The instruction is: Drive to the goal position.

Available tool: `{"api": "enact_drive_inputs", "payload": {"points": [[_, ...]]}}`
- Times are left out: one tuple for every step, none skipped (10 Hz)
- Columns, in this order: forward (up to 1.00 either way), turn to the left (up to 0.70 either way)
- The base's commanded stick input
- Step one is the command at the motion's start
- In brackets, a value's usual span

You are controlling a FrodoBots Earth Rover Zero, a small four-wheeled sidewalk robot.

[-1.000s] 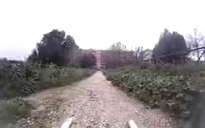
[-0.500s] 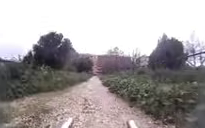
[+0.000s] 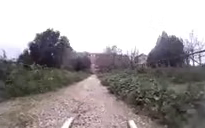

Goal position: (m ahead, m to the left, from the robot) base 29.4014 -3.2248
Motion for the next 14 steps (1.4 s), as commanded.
{"api": "enact_drive_inputs", "payload": {"points": [[0.70, 0.00], [0.70, 0.00], [0.70, 0.00], [0.70, 0.00], [0.70, 0.00], [0.70, 0.00], [0.70, 0.00], [0.70, 0.00], [0.70, 0.00], [0.70, 0.00], [0.70, 0.00], [0.70, 0.00], [0.70, 0.00], [0.70, 0.00]]}}
